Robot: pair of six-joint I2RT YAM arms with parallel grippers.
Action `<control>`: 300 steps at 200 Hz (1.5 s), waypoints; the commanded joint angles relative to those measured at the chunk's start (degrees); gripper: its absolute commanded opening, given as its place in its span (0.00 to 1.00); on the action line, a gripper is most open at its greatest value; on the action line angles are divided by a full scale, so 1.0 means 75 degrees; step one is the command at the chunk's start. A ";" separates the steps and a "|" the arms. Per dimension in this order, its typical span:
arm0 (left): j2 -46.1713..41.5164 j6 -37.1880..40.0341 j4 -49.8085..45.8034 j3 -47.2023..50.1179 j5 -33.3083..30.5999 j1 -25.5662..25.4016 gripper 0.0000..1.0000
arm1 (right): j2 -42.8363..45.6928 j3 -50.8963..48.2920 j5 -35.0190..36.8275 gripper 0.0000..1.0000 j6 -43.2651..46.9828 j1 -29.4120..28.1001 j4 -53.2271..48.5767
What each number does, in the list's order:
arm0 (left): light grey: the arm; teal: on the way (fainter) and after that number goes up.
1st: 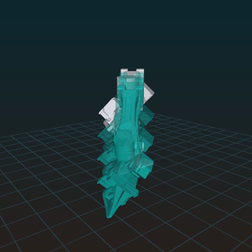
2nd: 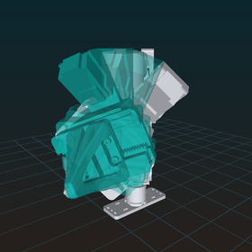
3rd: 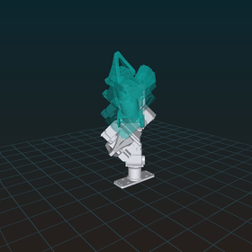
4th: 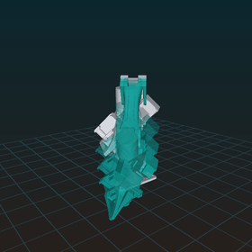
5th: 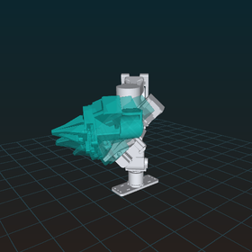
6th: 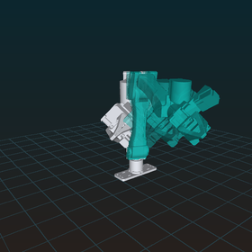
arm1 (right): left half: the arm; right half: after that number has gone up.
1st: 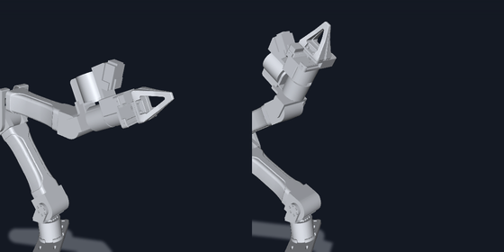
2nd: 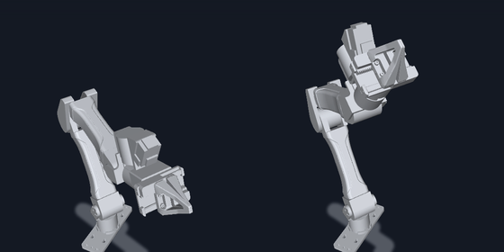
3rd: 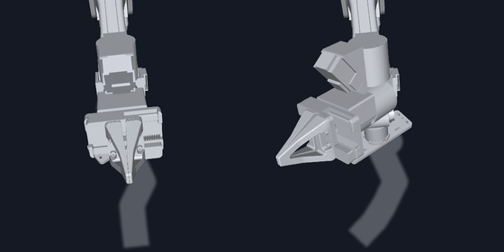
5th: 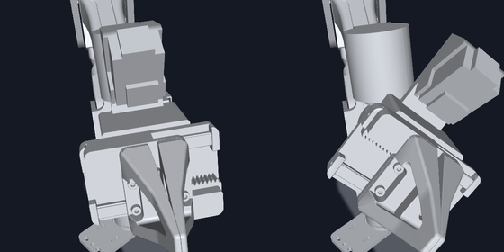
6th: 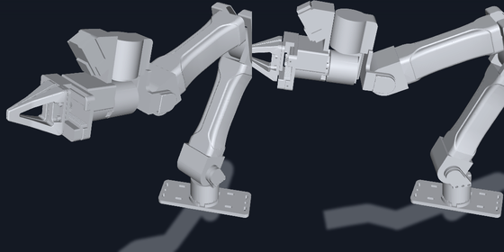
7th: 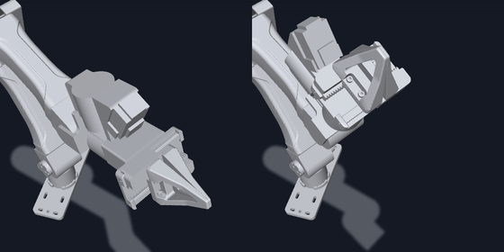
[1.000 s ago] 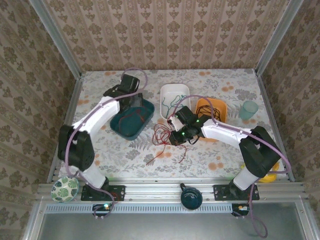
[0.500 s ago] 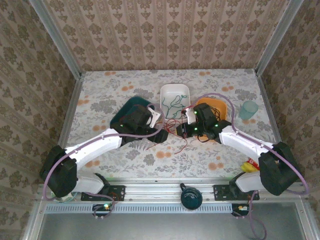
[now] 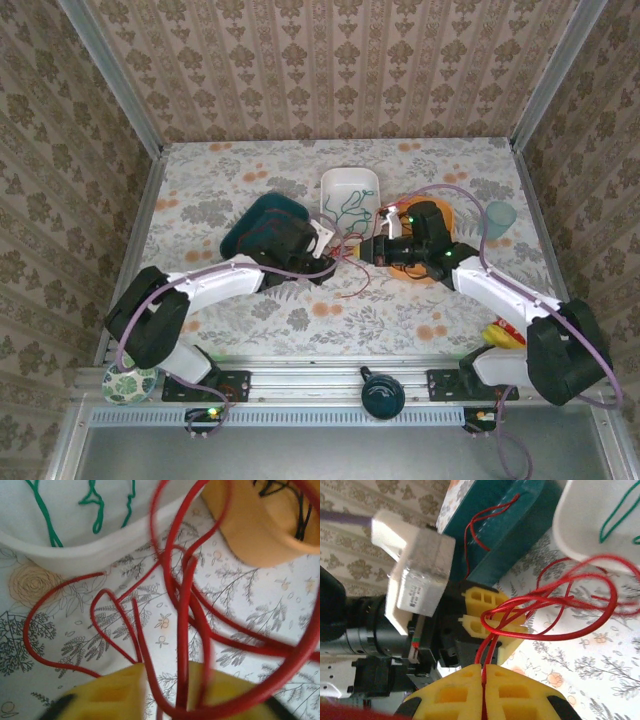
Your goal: Untangle the cables
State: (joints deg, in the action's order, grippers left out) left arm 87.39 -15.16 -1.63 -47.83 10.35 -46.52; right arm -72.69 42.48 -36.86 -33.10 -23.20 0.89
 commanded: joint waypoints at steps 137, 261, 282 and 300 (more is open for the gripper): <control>-0.3973 -0.0628 0.0399 0.1667 0.2319 0.1693 0.06 | 0.1676 -0.0144 0.5372 0.00 -0.0792 0.0856 -0.2734; -0.4629 -0.0739 0.0150 0.1783 0.2716 0.1735 0.03 | 0.0559 0.1362 0.2059 0.00 0.0128 -0.0452 -0.0139; -0.4768 -0.0686 -0.0116 0.1790 0.2529 0.1591 0.03 | -0.0836 0.2425 0.1569 0.00 0.0175 -0.0945 0.0024; -0.4904 -0.0686 -0.0276 0.1784 0.2399 0.1516 0.03 | -0.2205 0.3333 0.1085 0.00 0.0007 -0.1268 0.0141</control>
State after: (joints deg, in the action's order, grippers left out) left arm 52.84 -19.75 -1.74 -34.61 29.56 -34.46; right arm -79.44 60.55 -21.54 -33.26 -29.93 -0.82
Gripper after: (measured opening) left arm 0.075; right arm 0.071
